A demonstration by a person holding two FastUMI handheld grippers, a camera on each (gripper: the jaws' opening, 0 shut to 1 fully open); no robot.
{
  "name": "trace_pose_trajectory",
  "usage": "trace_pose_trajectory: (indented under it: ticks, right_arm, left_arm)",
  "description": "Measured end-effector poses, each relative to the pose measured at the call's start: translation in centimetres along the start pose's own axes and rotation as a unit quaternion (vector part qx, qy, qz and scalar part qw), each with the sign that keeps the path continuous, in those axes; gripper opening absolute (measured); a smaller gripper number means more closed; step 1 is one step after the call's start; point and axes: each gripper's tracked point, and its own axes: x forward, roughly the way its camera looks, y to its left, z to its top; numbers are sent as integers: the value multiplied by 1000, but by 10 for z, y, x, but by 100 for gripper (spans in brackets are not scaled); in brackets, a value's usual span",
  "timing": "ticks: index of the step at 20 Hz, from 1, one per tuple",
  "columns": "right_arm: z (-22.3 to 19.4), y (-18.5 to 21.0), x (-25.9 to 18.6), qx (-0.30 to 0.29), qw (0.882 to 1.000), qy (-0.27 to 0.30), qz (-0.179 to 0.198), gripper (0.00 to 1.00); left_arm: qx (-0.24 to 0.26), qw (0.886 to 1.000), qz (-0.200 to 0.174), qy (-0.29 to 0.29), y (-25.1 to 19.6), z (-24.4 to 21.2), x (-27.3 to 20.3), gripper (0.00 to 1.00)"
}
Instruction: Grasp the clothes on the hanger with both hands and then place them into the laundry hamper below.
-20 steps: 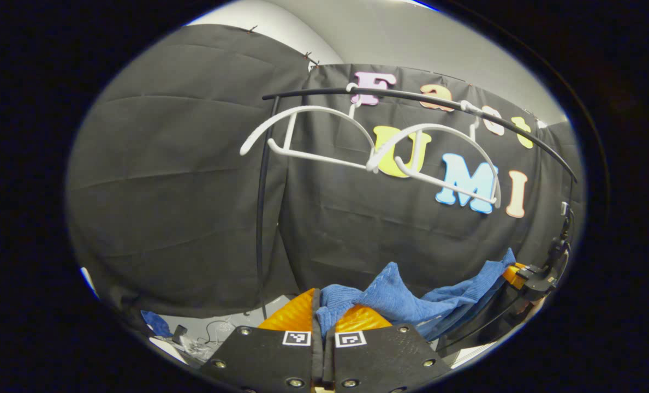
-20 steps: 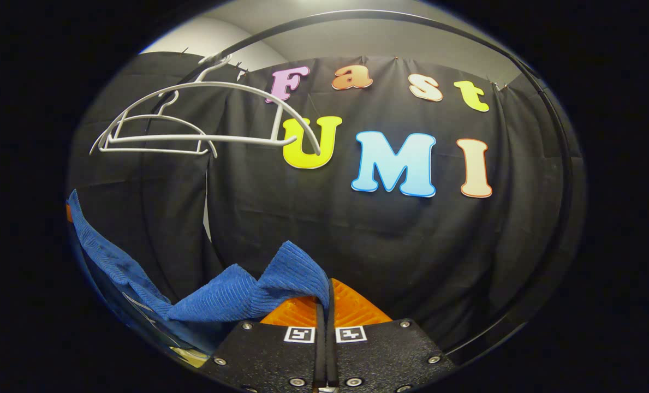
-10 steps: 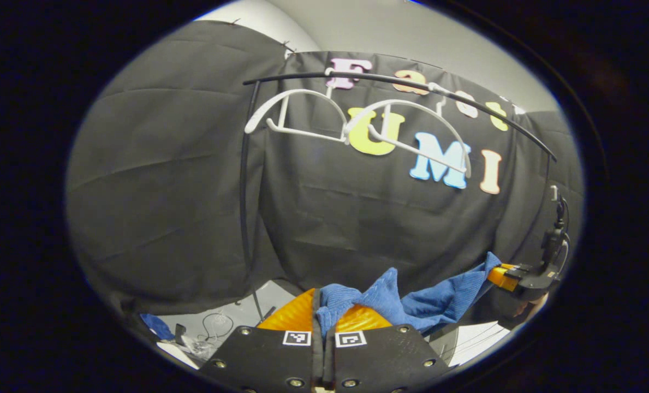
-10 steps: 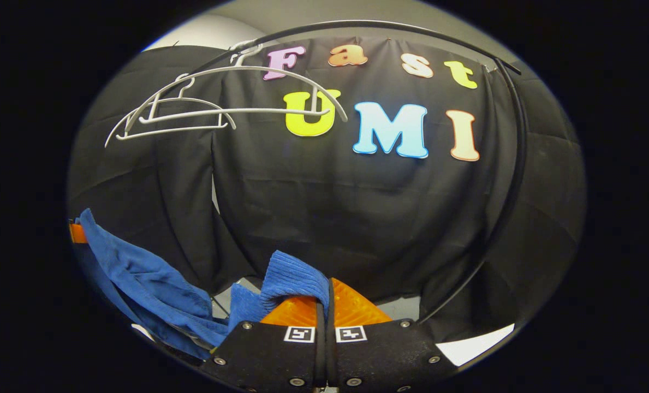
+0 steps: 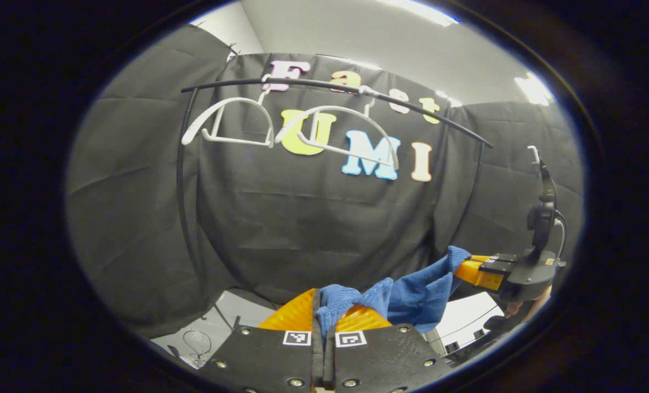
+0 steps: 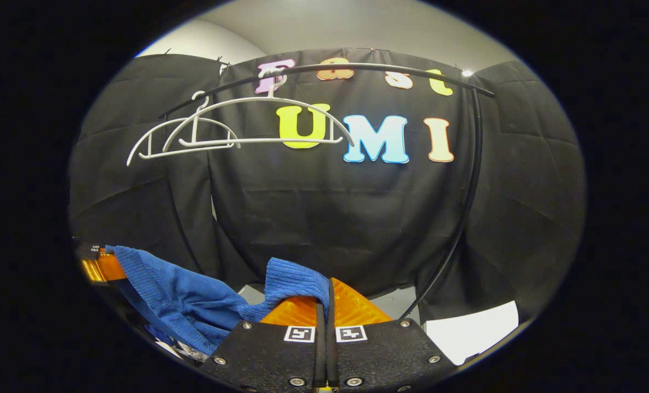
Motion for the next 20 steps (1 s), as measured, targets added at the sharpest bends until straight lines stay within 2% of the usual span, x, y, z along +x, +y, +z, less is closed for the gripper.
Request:
trace_pose_trajectory:
  ticks: [4, 8, 12, 20]
  right_arm:
    - [-4, 15, -23, 19, 1000, 2, -8, 0]
    - [-17, 18, -23, 36, 999, 14, -10, 0]
    - [-50, 15, -7, 44, 998, 46, -15, 0]
    - [-137, 5, 21, 79, 989, 123, -33, 0]
  left_arm:
    - [7, 1000, -25, -4, -3, 12, -17, 1]
    - [0, 999, -40, 2, -3, 8, -9, 0]
    - [9, 999, -41, 31, -8, -22, 8, 0]
    - [14, 994, -4, 106, 26, -103, 55, 1]
